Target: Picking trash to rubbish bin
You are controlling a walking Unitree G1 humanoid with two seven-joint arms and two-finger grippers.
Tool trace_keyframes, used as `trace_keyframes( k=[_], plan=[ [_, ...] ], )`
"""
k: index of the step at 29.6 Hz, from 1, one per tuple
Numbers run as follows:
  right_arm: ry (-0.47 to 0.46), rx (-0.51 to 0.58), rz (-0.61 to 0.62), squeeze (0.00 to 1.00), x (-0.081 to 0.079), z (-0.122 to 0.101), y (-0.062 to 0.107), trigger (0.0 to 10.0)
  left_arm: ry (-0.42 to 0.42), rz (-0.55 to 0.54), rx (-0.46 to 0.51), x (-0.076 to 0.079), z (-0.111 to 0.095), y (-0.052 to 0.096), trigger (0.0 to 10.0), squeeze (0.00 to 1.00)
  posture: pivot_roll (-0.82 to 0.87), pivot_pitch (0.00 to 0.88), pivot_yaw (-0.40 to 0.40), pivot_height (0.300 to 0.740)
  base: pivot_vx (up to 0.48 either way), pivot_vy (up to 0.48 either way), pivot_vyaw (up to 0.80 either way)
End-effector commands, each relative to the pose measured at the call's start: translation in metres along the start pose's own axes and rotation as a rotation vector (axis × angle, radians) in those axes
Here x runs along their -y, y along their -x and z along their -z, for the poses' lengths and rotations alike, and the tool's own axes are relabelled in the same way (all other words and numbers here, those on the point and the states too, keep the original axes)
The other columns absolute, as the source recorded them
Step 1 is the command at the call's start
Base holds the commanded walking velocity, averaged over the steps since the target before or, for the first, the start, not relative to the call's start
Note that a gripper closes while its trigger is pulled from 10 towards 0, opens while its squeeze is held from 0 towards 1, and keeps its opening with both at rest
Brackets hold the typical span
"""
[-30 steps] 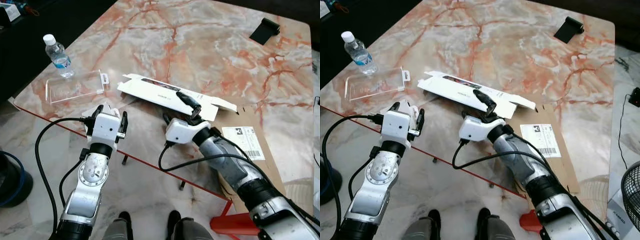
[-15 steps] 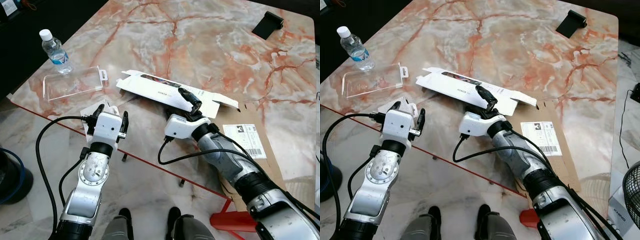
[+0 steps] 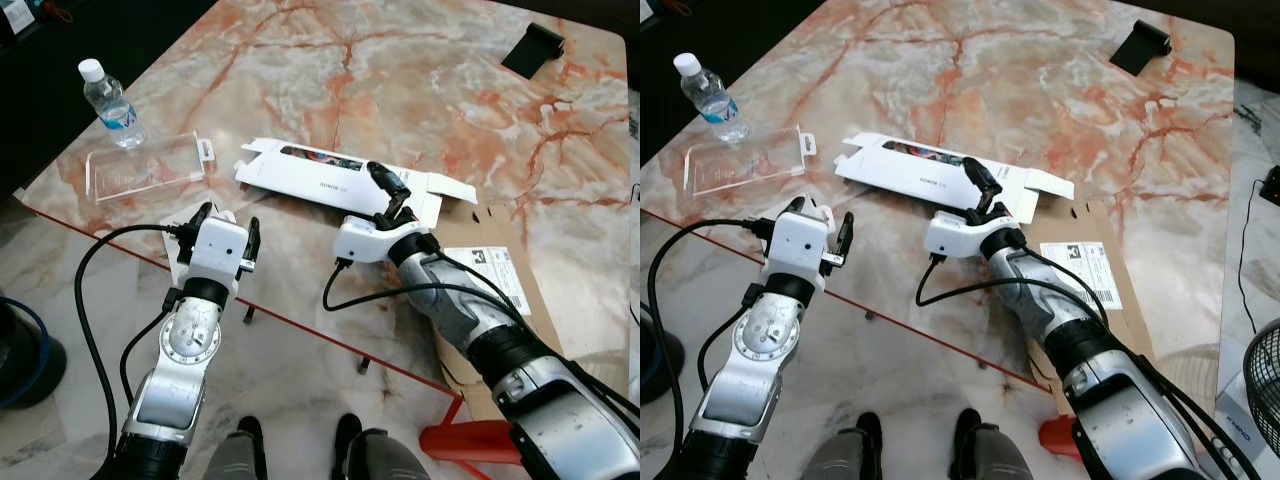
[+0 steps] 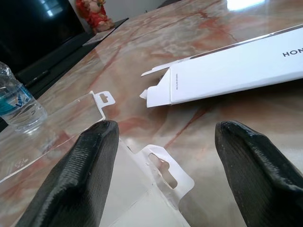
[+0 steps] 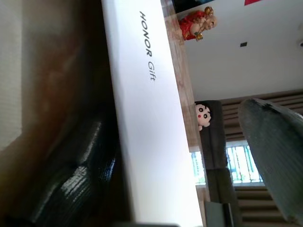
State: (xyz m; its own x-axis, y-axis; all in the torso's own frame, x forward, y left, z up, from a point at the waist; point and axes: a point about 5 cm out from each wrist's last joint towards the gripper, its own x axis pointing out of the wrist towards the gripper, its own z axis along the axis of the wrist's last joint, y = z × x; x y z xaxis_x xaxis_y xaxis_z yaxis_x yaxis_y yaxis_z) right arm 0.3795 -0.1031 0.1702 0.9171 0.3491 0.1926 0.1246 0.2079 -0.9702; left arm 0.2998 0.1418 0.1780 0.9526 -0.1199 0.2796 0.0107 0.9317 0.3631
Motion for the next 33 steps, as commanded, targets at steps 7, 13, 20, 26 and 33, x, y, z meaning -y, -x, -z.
trace_keyframes(
  k=[7,13,20,26,33],
  plan=[
    [0.035,-0.001,-0.02,0.0,-0.0056,-0.0006,-0.0005,0.0,-0.026,0.033,0.014,0.0028,-0.0044,-0.0016,10.0,0.0,0.13,0.291,-0.031,0.74,0.0,0.0,0.0],
    [0.032,-0.003,-0.018,0.0,-0.0065,-0.0012,0.0,0.0,-0.027,0.039,0.012,0.0041,-0.0037,-0.0018,10.0,0.0,0.13,0.285,-0.031,0.74,0.0,0.0,0.0],
    [0.02,0.006,-0.014,0.0,-0.0078,-0.0031,0.0014,0.0,-0.023,0.043,0.008,0.006,-0.0022,-0.0013,10.0,0.0,0.13,0.286,-0.03,0.74,0.0,0.0,0.0],
    [0.018,0.01,-0.012,0.0,-0.0076,-0.0042,0.0009,0.0,-0.023,0.041,0.005,0.006,-0.0016,-0.0003,10.0,0.0,0.13,0.286,-0.032,0.74,0.0,0.0,0.0],
    [0.015,0.014,-0.008,0.0,-0.0075,-0.0059,-0.0001,0.0,-0.021,0.041,0.001,0.0064,-0.0002,0.0,10.0,0.0,0.13,0.283,-0.029,0.74,0.0,0.0,0.0]
  ],
)
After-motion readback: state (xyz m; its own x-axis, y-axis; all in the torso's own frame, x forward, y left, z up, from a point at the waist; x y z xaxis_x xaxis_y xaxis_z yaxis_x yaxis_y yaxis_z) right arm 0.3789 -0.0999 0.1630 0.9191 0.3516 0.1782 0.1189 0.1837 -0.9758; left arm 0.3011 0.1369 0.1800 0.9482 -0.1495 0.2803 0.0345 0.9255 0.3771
